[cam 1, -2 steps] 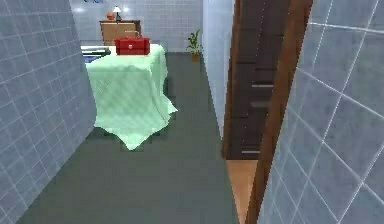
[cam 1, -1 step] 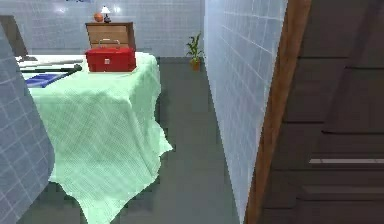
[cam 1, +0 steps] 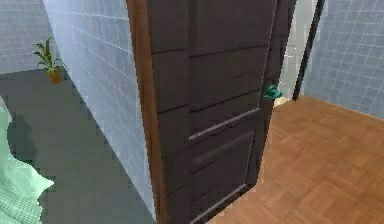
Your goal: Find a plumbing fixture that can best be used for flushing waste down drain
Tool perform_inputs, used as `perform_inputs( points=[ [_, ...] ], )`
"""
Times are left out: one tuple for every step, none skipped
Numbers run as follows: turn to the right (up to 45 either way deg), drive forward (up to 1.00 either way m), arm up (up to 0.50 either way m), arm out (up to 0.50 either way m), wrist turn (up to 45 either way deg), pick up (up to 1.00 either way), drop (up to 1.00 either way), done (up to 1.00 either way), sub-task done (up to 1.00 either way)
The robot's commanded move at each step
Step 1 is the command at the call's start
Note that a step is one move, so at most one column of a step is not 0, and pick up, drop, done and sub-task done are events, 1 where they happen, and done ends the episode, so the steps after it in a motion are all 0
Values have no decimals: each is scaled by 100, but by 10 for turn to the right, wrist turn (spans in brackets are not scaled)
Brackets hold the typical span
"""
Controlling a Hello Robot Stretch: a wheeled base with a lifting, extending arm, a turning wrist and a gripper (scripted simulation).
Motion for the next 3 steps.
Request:
perform_inputs(
  points=[
    [0,50,0,0,0,0,0,0,0],
    [450,0,0,0,0,0,0,0,0],
    [90,0,0,0,0,0,0,0,0]
  ],
)
